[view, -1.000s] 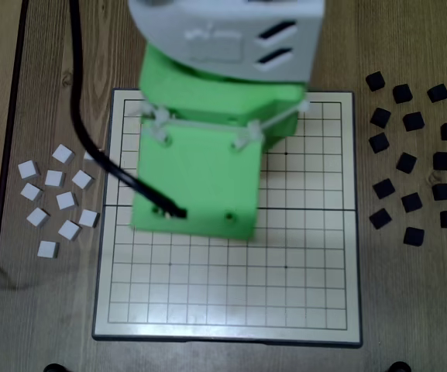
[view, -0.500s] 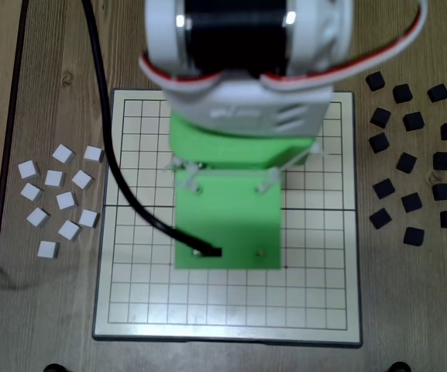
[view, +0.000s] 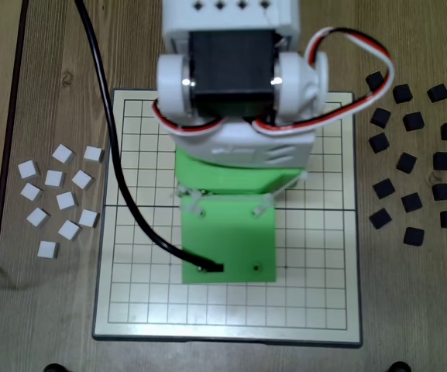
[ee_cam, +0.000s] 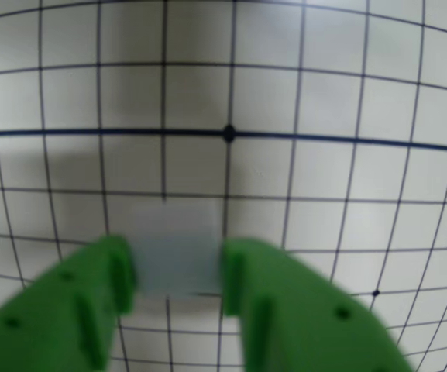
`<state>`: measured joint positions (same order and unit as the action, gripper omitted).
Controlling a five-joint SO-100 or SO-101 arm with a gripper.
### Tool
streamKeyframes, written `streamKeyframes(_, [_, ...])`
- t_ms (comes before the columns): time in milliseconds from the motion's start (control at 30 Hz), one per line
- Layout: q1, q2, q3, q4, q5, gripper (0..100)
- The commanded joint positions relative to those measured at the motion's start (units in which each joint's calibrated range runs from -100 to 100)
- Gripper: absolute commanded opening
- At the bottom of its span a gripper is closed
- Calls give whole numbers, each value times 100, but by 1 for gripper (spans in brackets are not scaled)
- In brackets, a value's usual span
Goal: Grasp a White stone and put it on the board on position (0,0).
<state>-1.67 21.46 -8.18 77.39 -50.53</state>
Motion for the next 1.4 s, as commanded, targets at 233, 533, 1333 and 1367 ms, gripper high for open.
streamKeyframes(233, [26, -183, -80, -236, 29, 6])
streamKeyframes(533, [44, 62, -61, -368, 54, 6])
streamKeyframes(1333, [181, 198, 306, -749, 151, 6])
streamKeyframes(1367, [181, 198, 316, -765, 151, 6])
